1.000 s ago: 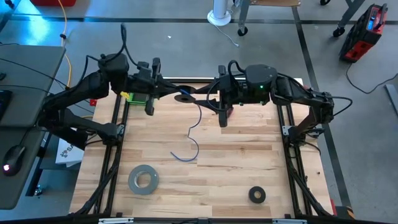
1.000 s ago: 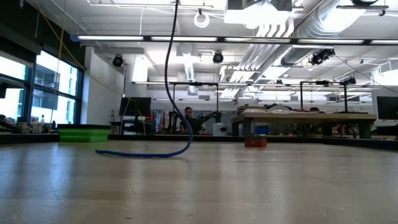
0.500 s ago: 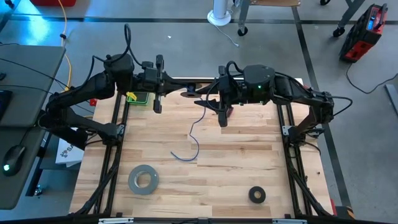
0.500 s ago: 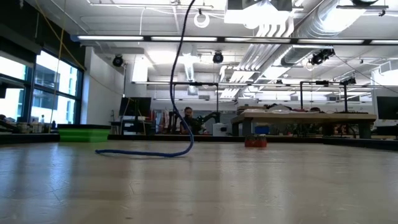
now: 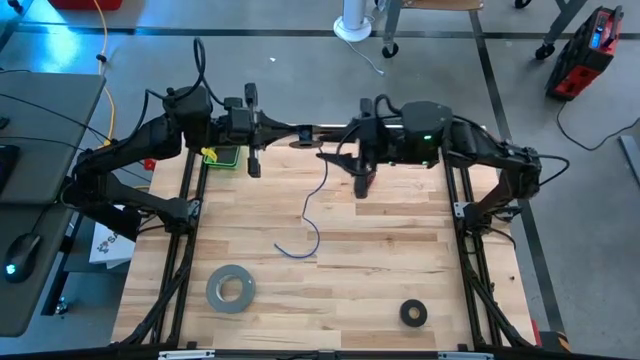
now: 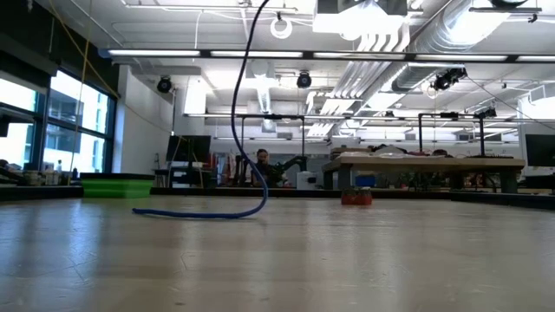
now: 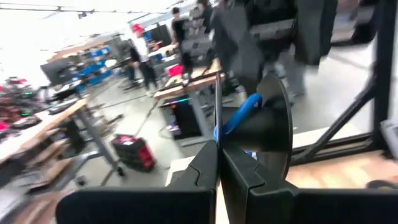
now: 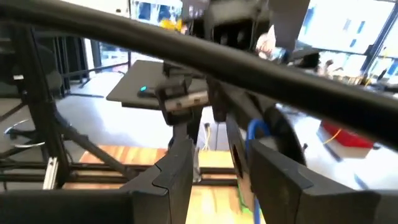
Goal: Coil cords
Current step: Coil the blue wire onto a spool
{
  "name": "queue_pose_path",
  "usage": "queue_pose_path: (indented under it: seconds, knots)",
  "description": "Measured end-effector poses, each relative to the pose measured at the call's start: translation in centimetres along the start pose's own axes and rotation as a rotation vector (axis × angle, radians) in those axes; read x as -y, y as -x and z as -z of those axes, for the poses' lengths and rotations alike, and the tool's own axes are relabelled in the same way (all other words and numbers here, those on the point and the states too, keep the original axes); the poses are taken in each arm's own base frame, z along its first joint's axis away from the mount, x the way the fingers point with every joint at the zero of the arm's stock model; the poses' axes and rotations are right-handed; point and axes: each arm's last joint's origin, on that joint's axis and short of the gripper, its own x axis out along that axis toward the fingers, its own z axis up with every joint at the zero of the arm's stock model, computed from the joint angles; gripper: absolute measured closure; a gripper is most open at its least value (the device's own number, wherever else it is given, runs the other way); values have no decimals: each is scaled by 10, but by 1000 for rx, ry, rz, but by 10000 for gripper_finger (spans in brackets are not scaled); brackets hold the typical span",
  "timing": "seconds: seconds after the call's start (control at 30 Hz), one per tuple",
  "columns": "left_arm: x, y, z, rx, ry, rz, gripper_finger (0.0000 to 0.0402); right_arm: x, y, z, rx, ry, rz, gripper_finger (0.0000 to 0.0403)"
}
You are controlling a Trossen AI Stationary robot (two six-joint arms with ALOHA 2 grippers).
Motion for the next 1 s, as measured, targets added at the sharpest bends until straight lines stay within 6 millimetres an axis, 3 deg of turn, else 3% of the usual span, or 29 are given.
queue_pose_path:
  seconds: [0.2,0.4,1.0]
  knots:
    - [-2,2,-7,76,34,1,401,4,13,-2,-25,14,65,258]
    - [-4,9,-19,186,96,22,401,3,3,9,-109,42,99,258]
    - [-5,11,-23,226,129,13,401,1,-13,9,-61,16,137,258]
